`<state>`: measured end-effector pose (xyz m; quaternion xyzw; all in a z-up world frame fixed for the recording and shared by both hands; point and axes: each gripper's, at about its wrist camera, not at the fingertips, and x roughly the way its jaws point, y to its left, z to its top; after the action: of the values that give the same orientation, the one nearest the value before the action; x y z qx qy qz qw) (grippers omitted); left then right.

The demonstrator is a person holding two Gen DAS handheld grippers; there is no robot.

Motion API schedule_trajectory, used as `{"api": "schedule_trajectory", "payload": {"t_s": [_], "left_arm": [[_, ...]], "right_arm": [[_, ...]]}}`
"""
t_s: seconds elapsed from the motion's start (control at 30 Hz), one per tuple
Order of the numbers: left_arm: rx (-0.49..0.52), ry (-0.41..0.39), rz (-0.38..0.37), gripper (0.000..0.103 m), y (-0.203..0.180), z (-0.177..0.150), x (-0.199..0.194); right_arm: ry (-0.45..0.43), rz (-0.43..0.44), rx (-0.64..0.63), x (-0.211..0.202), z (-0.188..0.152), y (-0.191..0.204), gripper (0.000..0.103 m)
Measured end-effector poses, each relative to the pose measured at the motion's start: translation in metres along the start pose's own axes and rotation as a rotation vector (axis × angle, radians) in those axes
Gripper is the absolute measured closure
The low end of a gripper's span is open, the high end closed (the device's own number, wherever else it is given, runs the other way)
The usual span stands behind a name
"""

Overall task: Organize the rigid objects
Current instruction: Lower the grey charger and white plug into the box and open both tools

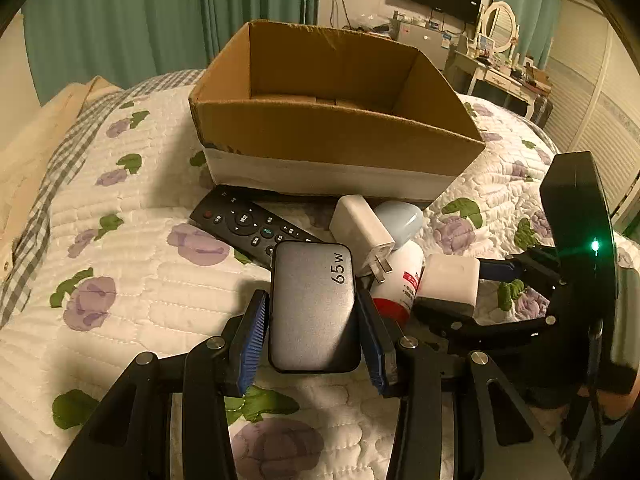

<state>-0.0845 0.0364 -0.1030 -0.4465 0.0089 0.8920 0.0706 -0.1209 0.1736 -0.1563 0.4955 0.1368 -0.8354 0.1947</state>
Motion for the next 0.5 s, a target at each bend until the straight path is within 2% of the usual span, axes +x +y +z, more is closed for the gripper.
{"api": "schedule_trajectory", "payload": {"t_s": [0.3,0.5], "left_arm": [[0.017,-0.056,-0.004,0.059,-0.006,0.011,-0.031],[0.028,-0.12,-0.011,0.059,-0.012,0.038,-0.06]], "right_arm": [[-0.118,-0.072,0.036,-0.052,0.001,-0.004,0.039],[-0.243,-0.085,0.025,-0.101,0.03,-0.006,0.039]]}}
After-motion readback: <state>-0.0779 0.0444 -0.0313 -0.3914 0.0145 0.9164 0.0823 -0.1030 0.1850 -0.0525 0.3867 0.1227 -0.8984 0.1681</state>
